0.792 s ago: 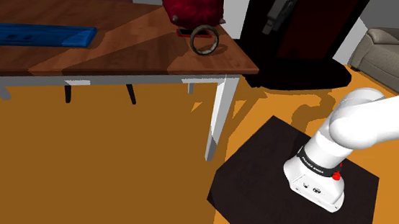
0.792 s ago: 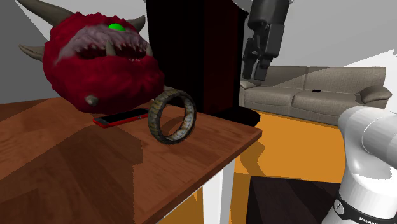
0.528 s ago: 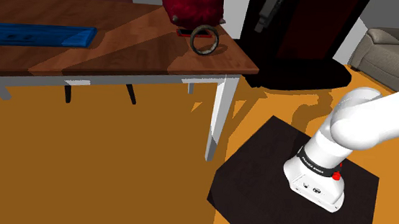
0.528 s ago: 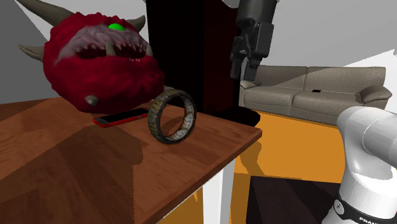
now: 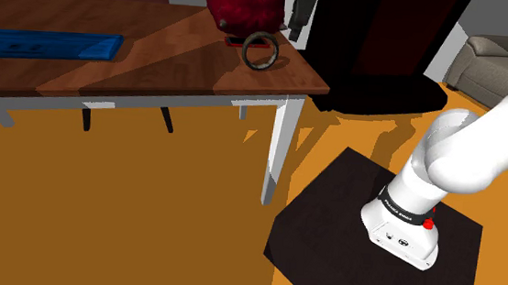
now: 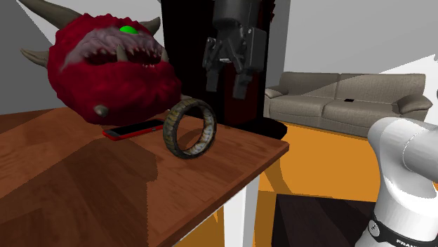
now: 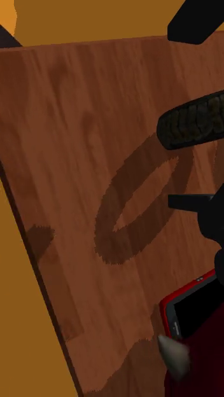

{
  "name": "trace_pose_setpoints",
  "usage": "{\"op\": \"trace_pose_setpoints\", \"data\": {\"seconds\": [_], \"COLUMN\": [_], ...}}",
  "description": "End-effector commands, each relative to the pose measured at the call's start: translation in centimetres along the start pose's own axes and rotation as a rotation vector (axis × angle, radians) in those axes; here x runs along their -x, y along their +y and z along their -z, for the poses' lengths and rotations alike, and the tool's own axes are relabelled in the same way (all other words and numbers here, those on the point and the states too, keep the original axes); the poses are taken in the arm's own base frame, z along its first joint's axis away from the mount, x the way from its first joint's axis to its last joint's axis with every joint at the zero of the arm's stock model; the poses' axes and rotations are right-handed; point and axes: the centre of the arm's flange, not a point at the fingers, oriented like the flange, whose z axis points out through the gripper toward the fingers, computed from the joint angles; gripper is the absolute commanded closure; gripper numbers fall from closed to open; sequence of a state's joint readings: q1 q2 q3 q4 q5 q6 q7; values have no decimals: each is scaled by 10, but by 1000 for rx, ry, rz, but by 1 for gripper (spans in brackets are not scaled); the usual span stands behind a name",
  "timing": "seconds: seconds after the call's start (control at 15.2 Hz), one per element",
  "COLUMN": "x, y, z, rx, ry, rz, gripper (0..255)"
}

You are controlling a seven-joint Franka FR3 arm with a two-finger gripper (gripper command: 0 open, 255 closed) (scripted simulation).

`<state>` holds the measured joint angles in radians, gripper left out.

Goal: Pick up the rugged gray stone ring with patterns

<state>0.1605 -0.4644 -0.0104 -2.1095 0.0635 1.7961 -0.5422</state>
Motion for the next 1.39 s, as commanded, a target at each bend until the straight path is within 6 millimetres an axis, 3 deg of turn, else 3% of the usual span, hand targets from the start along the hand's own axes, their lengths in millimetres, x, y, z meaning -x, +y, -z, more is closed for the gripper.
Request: {"op": "trace_pose_setpoints", "data": {"seconds": [0.0,0.13,0.59,0.73,0.79,1.32], "x": [-26,-41,-34,-34,-35,-35], "y": [-4,-9,-10,-10,-10,-10], "z": [-7,-11,-50,-50,-50,-50], "rx": [-1,-2,-2,-2,-2,-2], "ry": [-5,-9,-9,-9,-9,-9], "rz": [115,181,181,181,181,181], "gripper": [0,0,0,0,255,255]}}
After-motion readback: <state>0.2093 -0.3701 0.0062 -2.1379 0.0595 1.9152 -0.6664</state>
